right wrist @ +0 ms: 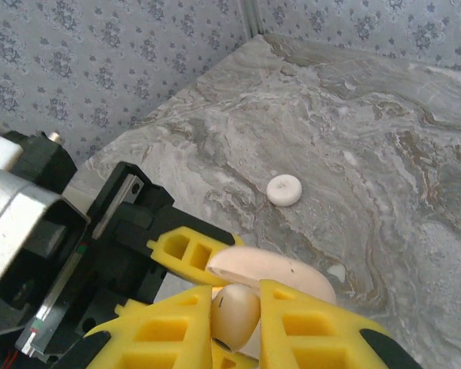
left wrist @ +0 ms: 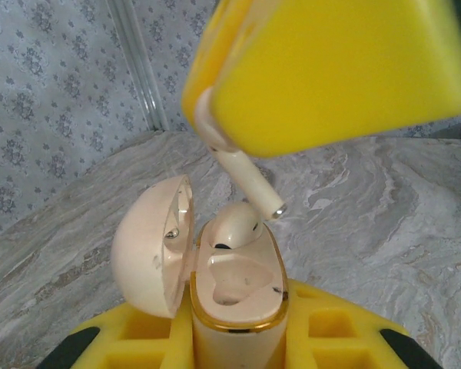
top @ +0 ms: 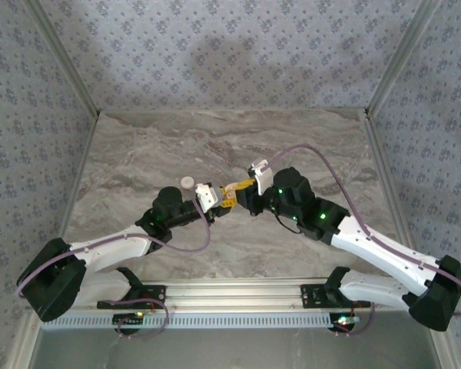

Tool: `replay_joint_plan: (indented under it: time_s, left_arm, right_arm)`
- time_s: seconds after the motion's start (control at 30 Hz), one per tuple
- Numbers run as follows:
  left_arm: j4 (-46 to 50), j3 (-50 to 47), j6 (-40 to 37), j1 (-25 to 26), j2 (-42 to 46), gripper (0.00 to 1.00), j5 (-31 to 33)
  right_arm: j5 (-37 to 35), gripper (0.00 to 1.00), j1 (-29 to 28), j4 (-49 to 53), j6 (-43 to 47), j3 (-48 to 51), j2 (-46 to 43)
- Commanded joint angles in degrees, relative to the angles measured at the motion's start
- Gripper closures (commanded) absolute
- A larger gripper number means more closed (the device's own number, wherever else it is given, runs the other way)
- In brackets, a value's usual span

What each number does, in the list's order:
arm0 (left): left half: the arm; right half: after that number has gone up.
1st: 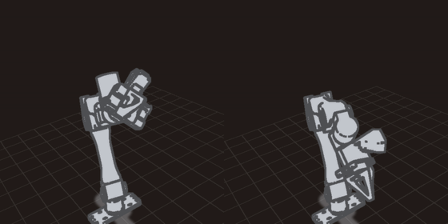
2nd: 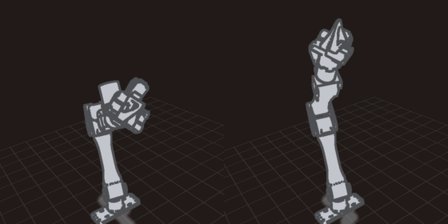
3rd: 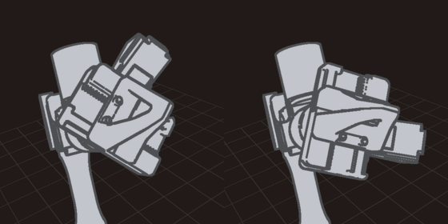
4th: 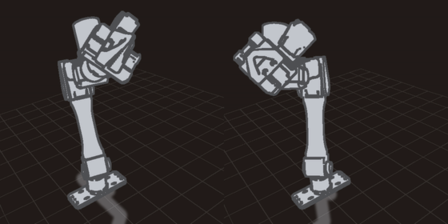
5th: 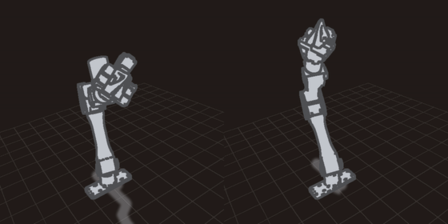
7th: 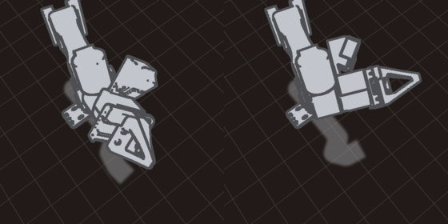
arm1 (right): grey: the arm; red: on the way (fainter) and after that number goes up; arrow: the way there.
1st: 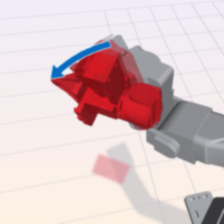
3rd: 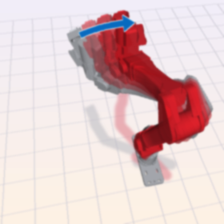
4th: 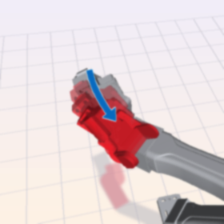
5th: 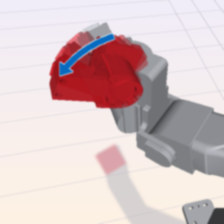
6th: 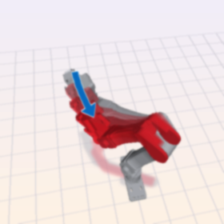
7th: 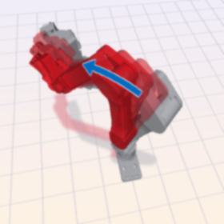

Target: Insert the wireless bluetooth earbuds into the charging case

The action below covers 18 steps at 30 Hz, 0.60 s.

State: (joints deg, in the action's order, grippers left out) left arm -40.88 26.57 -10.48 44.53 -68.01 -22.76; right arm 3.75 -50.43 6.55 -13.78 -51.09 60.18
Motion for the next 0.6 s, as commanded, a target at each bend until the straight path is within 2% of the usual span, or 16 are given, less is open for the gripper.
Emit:
replay_joint_plan:
  time_s: [0.0,0.57]
  left_arm:
    - [-0.58,2.09,-0.68,0.21,1.29,0.87,-1.10]
    - [-0.51,2.26,-0.25,0.21,2.44,0.88,0.10]
  right_arm:
    - [-0.91,0.80,-0.54,-2.58,2.34,-2.60,0.63]
    - [0.04,0.80,-0.72,-4.91,2.62,-1.57,2.22]
